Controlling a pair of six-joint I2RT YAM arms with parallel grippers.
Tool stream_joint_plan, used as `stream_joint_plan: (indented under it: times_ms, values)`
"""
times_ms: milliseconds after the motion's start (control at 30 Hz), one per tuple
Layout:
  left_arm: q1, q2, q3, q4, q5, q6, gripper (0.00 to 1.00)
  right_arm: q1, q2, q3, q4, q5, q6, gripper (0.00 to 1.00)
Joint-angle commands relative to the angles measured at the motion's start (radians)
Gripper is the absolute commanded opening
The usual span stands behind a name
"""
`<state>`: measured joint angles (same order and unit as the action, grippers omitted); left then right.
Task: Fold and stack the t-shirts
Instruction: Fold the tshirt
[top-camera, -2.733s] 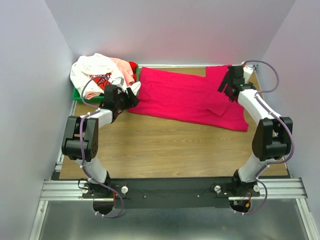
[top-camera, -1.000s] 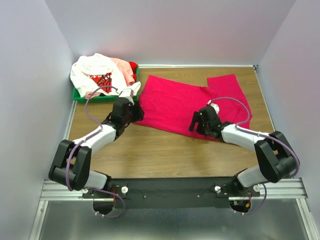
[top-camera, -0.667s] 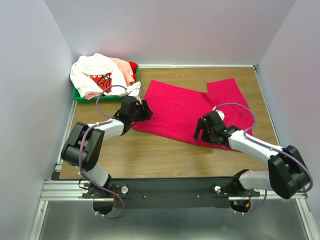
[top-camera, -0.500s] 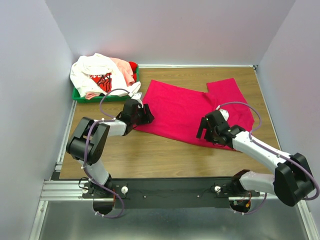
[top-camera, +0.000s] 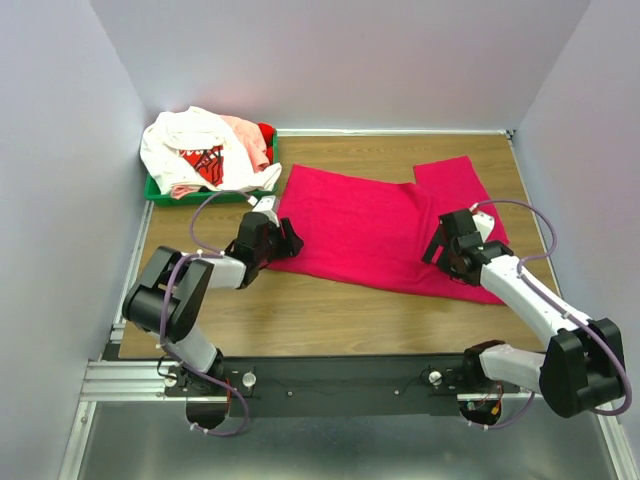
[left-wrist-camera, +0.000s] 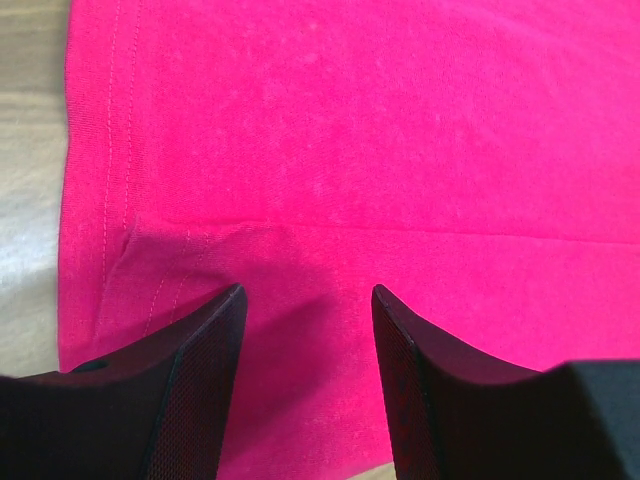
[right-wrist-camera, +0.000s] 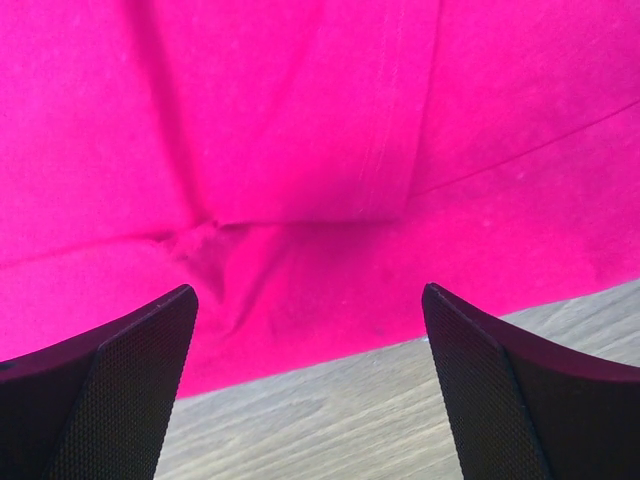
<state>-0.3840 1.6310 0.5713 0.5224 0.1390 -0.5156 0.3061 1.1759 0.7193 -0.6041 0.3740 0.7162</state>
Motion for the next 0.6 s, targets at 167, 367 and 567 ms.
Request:
stream_joint_plan:
  times_ms: [167, 367, 567]
  values:
    - [-0.003, -0.072, -0.079, -0.050, -0.067, -0.040, 0.61, -0.090, 0.050, 0.011, 0.018, 0.051, -0.030, 0.86]
    - [-0.003, -0.105, -0.088, -0.051, -0.079, -0.049, 0.61, -0.140, 0.113, -0.026, 0.104, -0.001, -0.055, 0.74]
    - [-0.003, -0.094, -0.083, -0.051, -0.075, -0.044, 0.62, -0.162, 0.145, -0.046, 0.164, -0.029, -0.069, 0.61]
